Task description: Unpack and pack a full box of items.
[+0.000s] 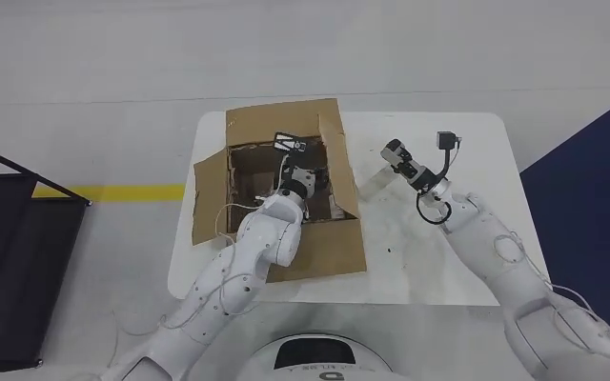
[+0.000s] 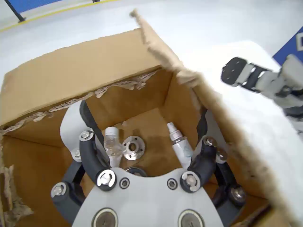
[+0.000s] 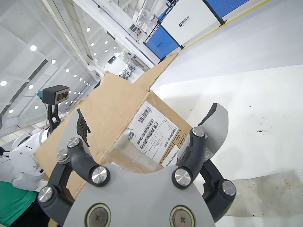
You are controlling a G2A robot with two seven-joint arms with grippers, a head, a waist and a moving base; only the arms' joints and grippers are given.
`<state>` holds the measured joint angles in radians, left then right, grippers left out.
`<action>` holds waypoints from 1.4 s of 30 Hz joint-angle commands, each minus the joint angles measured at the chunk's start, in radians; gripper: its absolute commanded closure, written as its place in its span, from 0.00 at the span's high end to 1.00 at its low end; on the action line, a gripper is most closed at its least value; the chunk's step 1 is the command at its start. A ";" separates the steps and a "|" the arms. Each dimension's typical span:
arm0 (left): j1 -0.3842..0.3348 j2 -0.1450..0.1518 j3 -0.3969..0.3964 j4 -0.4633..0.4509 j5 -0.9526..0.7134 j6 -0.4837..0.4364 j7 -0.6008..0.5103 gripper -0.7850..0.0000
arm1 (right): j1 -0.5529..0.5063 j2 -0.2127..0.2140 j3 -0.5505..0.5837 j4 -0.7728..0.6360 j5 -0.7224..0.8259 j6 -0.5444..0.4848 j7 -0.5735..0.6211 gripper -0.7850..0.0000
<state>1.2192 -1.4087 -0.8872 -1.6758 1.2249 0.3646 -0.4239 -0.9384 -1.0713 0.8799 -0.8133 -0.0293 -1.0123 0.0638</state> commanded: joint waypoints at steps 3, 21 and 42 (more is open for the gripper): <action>-0.010 -0.006 0.002 0.015 -0.046 -0.054 0.028 1.00 | -0.020 0.009 0.026 -0.027 0.015 0.000 0.004 1.00; -0.021 0.013 -0.119 -0.021 -0.073 -0.286 -0.074 1.00 | -0.020 0.009 0.026 -0.027 0.015 0.000 0.004 1.00; 0.061 0.051 -0.246 -0.044 -0.019 -0.450 -0.093 1.00 | -0.215 0.047 0.172 -0.204 -0.032 0.091 -0.024 1.00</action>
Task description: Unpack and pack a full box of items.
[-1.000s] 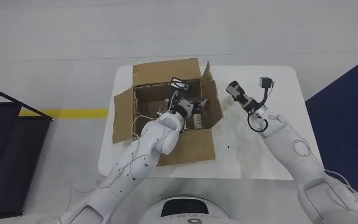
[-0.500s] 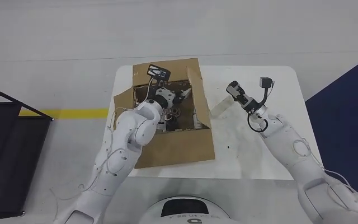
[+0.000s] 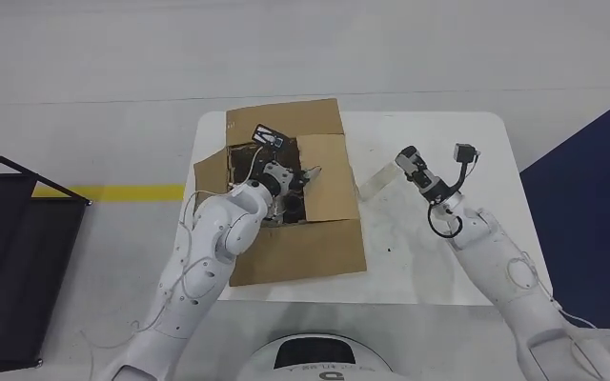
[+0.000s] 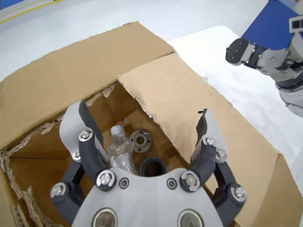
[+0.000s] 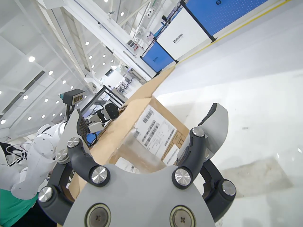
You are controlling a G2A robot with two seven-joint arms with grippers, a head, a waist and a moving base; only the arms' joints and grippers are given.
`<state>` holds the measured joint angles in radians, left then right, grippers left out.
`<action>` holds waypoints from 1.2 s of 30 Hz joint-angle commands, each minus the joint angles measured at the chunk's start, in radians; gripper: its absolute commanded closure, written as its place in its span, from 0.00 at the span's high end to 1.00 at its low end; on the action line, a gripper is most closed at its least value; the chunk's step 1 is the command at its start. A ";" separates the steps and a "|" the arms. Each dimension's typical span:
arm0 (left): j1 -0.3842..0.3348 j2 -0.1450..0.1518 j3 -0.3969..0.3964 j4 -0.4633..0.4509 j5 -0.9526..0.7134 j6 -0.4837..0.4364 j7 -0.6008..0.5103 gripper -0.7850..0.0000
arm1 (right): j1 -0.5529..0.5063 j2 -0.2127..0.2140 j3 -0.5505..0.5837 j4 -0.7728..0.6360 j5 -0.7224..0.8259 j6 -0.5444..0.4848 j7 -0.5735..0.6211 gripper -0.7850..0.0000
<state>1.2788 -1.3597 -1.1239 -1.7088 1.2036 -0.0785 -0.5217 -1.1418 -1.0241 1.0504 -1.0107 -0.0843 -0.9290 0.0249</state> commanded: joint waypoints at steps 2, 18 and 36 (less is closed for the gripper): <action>0.008 0.007 -0.041 -0.025 0.017 -0.012 0.037 1.00 | -0.028 -0.001 -0.002 -0.012 0.058 0.015 0.049 1.00; 0.027 0.046 -0.108 0.079 0.349 -0.125 0.035 1.00 | -0.036 -0.025 -0.016 -0.062 0.038 0.120 0.136 1.00; -0.074 0.002 0.052 0.101 0.131 -0.078 -0.141 1.00 | -0.097 -0.041 -0.008 -0.154 0.053 -0.039 0.165 1.00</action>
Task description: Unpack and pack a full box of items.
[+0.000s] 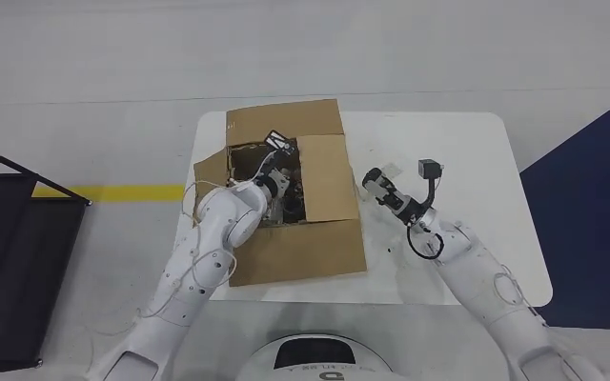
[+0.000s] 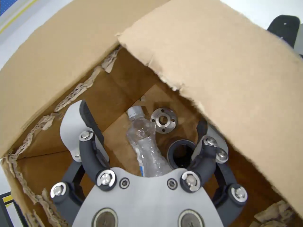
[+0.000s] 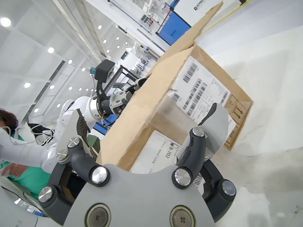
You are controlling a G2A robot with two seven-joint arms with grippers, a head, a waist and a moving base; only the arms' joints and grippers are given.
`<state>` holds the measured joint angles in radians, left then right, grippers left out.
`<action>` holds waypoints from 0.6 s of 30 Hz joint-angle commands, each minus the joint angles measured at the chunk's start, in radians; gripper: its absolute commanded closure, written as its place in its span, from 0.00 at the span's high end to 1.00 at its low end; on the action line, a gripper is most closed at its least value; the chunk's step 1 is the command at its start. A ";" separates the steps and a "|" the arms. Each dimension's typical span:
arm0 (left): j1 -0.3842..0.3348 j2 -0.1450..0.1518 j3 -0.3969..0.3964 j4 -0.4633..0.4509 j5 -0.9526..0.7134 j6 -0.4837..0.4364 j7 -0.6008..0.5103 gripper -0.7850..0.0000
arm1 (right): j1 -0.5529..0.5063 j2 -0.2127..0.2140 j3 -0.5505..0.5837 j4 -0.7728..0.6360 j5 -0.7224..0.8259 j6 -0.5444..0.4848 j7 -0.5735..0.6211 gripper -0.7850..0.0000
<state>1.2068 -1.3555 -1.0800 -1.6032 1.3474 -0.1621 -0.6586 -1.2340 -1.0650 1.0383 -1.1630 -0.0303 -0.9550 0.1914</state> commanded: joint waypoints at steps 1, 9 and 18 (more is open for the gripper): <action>-0.004 -0.005 0.016 -0.011 -0.027 0.010 -0.004 1.00 | -0.009 0.000 0.007 -0.003 -0.002 -0.018 -0.002 1.00; -0.008 -0.019 0.054 -0.085 -0.133 0.047 -0.006 1.00 | -0.033 -0.005 0.025 0.000 0.022 -0.020 -0.020 1.00; -0.010 -0.029 0.110 -0.067 -0.121 0.063 0.018 1.00 | -0.156 0.000 0.115 -0.127 -0.162 0.020 -0.174 1.00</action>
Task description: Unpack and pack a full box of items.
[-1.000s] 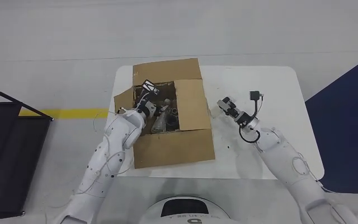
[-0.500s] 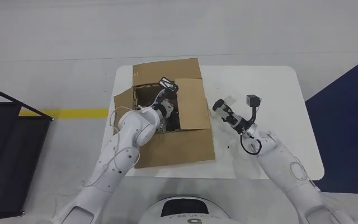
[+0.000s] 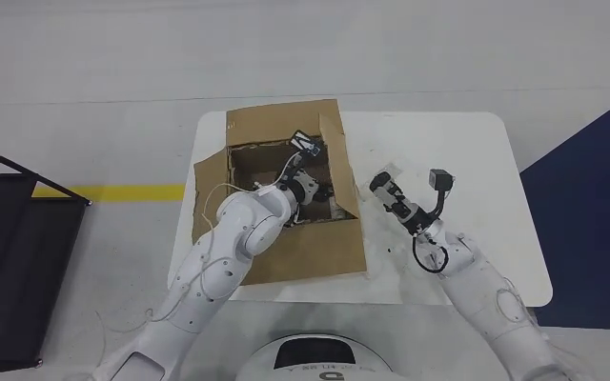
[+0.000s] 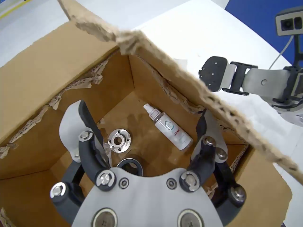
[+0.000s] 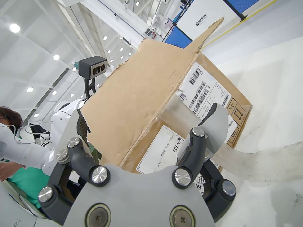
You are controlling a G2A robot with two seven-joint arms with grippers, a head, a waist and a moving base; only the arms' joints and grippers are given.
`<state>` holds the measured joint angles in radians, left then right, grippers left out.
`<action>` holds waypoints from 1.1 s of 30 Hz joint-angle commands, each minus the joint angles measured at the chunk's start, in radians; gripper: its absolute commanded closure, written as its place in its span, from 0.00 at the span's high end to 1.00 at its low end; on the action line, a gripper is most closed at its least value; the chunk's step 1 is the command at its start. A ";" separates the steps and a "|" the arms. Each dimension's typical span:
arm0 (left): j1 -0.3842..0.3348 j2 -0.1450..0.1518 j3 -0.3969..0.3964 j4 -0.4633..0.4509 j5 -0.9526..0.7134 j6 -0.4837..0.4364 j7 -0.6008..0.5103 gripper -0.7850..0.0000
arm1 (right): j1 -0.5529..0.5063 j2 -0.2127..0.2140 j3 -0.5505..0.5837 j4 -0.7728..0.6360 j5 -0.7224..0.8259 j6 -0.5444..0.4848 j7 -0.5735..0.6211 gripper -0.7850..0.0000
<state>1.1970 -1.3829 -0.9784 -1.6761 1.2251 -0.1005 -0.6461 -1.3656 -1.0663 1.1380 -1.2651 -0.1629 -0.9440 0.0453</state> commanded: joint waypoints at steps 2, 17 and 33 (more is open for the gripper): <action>-0.003 -0.004 0.022 0.016 0.007 0.003 0.014 1.00 | -0.072 0.002 0.041 -0.076 -0.082 0.033 -0.079 1.00; -0.029 -0.022 0.072 0.069 0.003 0.052 0.025 1.00 | -0.203 -0.006 0.080 -0.315 -0.336 0.275 -0.146 1.00; -0.022 -0.025 0.073 0.062 0.017 0.051 0.025 1.00 | -0.297 -0.016 0.119 -0.336 -0.398 0.296 -0.282 1.00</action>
<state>1.1724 -1.4078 -0.9050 -1.6132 1.2400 -0.0484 -0.6224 -1.6706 -1.0802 1.2591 -1.6070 -0.5895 -0.6833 -0.2525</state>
